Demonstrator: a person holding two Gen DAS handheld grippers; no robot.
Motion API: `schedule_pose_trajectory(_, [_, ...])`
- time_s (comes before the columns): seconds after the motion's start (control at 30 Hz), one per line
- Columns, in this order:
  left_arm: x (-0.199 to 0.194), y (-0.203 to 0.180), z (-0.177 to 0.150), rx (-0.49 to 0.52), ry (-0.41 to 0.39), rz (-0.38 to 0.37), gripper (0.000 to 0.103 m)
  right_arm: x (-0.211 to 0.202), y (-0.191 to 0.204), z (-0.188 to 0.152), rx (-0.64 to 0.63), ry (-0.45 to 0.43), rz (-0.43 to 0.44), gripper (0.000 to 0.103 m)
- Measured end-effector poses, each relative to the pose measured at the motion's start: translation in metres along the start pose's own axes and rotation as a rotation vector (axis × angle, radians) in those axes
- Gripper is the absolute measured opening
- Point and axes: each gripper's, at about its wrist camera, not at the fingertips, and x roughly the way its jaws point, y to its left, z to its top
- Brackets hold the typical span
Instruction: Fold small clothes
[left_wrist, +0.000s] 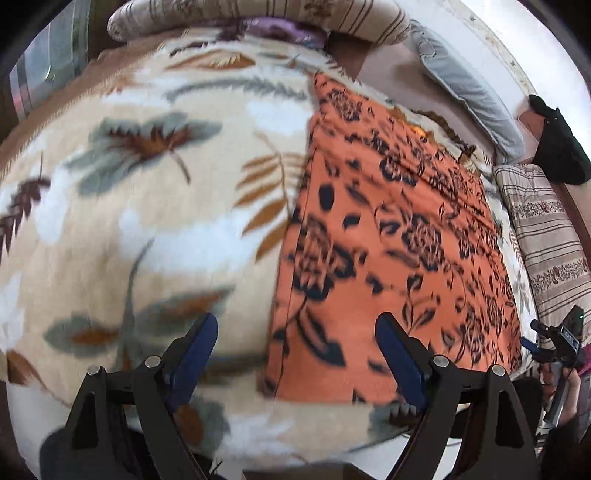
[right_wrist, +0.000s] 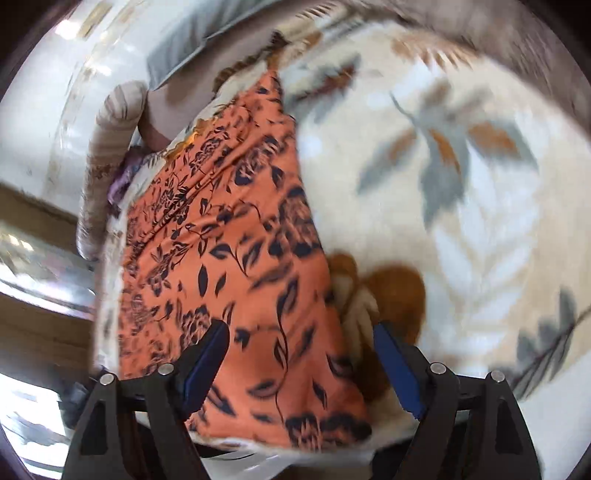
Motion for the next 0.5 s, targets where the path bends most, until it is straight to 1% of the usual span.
schedule_pose_trajectory(0.07, [0.000, 0.005, -0.007, -0.030, 0.013, -0.022, 0.088, 0.004, -0.005, -0.009, 0.016, 0.031, 0.037, 0.083])
schedule_pose_trajectory(0.13, [-0.002, 0.009, -0.012, -0.055, 0.012, -0.041, 0.088, 0.005, -0.006, -0.015, 0.007, 0.039, 0.034, 0.083])
schedule_pose_trajectory(0.27, [-0.002, 0.011, -0.014, -0.081, 0.011, -0.031, 0.087, 0.004, -0.004, -0.022, -0.026, 0.031, 0.071, 0.083])
schedule_pose_trajectory(0.5, [-0.004, -0.001, -0.021, -0.049, 0.026, -0.056, 0.087, 0.002, -0.001, -0.026, -0.041, 0.020, 0.092, 0.083])
